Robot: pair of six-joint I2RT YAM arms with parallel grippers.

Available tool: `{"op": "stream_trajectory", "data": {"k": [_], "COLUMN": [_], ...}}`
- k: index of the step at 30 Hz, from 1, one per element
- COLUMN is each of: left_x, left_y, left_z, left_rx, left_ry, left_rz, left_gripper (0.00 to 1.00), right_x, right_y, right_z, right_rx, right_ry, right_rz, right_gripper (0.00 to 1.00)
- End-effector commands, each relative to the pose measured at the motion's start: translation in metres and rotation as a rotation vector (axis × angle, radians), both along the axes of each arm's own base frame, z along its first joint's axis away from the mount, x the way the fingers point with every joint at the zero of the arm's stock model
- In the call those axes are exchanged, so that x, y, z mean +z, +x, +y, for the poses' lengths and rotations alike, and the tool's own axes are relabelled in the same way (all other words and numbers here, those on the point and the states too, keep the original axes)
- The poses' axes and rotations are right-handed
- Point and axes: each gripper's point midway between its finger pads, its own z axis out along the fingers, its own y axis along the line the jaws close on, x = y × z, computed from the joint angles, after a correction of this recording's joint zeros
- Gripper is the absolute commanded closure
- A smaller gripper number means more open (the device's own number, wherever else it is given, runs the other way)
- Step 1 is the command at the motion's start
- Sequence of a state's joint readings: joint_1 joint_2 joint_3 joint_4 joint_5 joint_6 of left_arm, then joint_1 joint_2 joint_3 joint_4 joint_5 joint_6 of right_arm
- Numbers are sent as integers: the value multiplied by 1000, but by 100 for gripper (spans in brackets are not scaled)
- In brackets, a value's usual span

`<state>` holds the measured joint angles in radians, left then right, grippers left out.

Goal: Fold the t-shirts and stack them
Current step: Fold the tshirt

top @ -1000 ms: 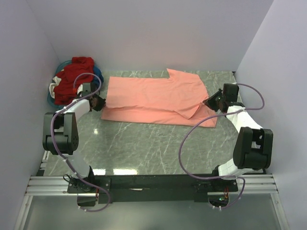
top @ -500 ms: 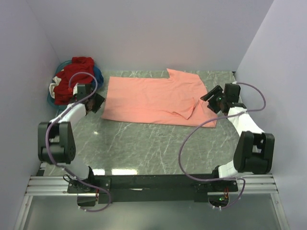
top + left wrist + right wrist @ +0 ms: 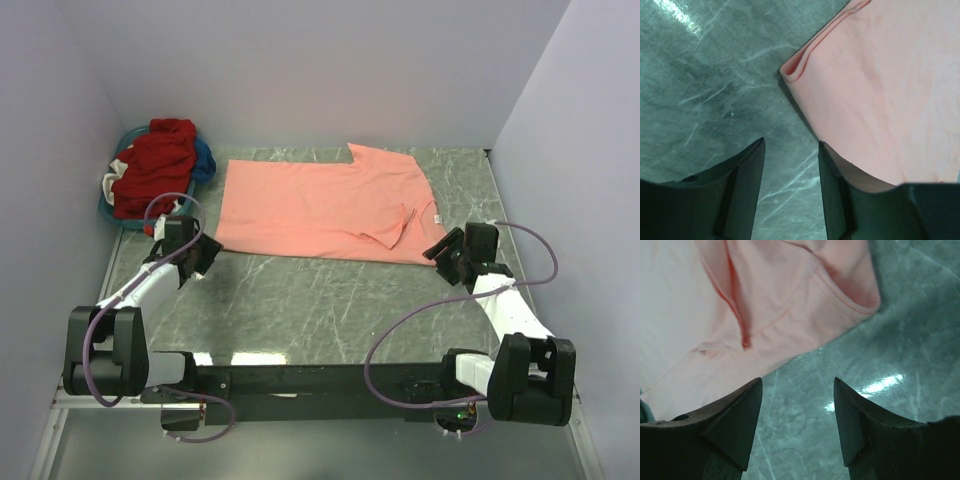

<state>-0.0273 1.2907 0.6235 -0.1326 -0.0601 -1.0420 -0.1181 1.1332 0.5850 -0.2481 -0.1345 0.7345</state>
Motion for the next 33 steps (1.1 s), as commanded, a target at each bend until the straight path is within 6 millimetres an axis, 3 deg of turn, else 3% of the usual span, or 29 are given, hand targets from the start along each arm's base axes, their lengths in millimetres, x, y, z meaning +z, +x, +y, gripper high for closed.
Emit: {"op": "stream_trajectory", "data": {"k": [1,11,23,29,33], "left_x": [12,-13,-34,-40,-44], "left_y": [11,14,30,36,40], "left_z": [-2,-3,0,7,10], "left_rx": [1,6,19,41,49], "left_ry": [-10,-22,-1,32,50], "left_rz": [-76,-41,-14,14,28], "left_gripper": [48,47,47,53,65], "right_x": [-3,-32,-37,-42,-42], "right_y": [-1,9,25,28,35], "right_z": [-13,-24,-31,-31,-34], "right_rx": [-46,-61,-55,-53,-55], "right_ry": [-45,-17,-11,-9,-17], "right_rz": [-4,72,92,100,104], "right_gripper": [34,35,36,41,48]}}
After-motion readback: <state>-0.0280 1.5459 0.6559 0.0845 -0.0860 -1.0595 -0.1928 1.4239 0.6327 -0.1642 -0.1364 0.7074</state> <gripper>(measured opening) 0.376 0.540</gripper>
